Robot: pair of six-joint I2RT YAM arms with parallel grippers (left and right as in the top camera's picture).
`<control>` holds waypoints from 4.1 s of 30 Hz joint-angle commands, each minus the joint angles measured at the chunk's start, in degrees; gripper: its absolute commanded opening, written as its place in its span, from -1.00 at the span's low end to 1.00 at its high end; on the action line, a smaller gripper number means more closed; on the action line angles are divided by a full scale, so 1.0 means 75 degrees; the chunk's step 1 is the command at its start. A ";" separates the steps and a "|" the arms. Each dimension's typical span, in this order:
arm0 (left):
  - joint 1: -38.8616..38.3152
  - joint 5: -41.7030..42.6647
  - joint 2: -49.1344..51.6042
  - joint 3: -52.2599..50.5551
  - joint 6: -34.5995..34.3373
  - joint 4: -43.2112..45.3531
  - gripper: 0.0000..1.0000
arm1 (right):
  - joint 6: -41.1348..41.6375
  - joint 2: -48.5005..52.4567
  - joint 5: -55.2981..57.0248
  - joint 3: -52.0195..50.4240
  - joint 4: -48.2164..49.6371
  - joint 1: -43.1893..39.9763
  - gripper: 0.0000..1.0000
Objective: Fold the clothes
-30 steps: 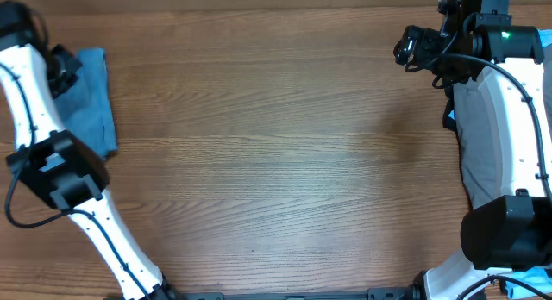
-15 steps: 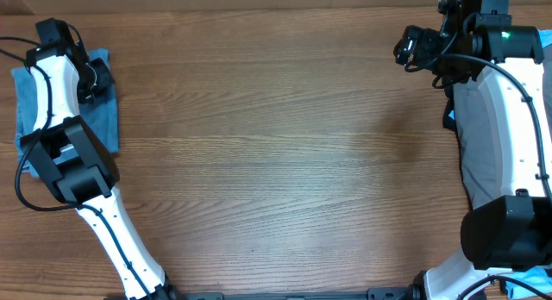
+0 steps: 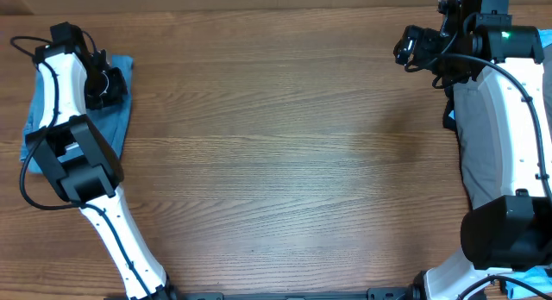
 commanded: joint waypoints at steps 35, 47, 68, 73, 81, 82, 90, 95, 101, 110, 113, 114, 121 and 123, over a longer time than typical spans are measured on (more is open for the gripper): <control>0.1775 0.7603 0.1865 0.1518 -0.0778 0.1693 -0.92 | -0.0020 -0.0009 0.0023 0.0012 0.0044 -0.0020 1.00; 0.2506 0.8425 0.1571 0.2270 -0.1431 0.2468 -0.92 | -0.0020 -0.0009 0.0023 0.0012 0.0041 -0.0020 1.00; 0.3666 0.6225 0.1574 -0.0376 -0.0399 0.2824 -0.92 | -0.0020 -0.0009 0.0023 0.0012 0.0044 -0.0020 1.00; 0.3835 0.7743 0.1571 0.0423 -0.0758 0.2690 -0.92 | -0.0020 -0.0009 0.0023 0.0012 0.0044 -0.0020 1.00; 0.3966 0.9413 0.1571 0.1900 -0.1859 0.1655 -0.92 | -0.0020 -0.0009 0.0023 0.0012 0.0044 -0.0020 1.00; 0.3963 0.9349 0.1574 0.1868 -0.1737 0.1303 -0.92 | -0.0020 -0.0009 0.0023 0.0012 0.0041 -0.0020 1.00; 0.3829 0.6274 0.1574 0.1574 0.1043 -0.2611 -0.87 | -0.0020 -0.0009 0.0023 0.0012 0.0041 -0.0020 1.00; 0.3794 0.5974 0.1577 0.1542 0.2116 -0.3040 -0.78 | -0.0020 -0.0009 0.0023 0.0012 0.0041 -0.0020 1.00; 0.3783 0.5721 0.1577 0.0708 0.2955 -0.2669 -0.92 | -0.0020 -0.0009 0.0023 0.0012 0.0041 -0.0020 1.00; 0.3937 0.7245 0.1527 0.0023 0.3864 -0.2352 -0.83 | -0.0020 -0.0009 0.0020 0.0012 0.0041 -0.0020 1.00; 0.3949 0.7702 0.1300 0.1087 0.3888 -0.3089 -0.77 | -0.0020 -0.0009 0.0023 0.0012 0.0041 -0.0020 1.00; 0.3902 0.7694 0.1145 0.1425 0.3891 -0.3314 -0.75 | -0.0020 -0.0009 0.0023 0.0012 0.0041 -0.0020 1.00; 0.2774 0.7297 -0.0968 0.2742 0.2806 -0.3552 -0.43 | -0.0020 -0.0009 0.0023 0.0012 0.0041 -0.0020 1.00; 0.2168 0.6563 -0.1530 0.2742 0.1976 -0.3185 0.02 | -0.0020 -0.0009 0.0023 0.0012 0.0044 -0.0020 1.00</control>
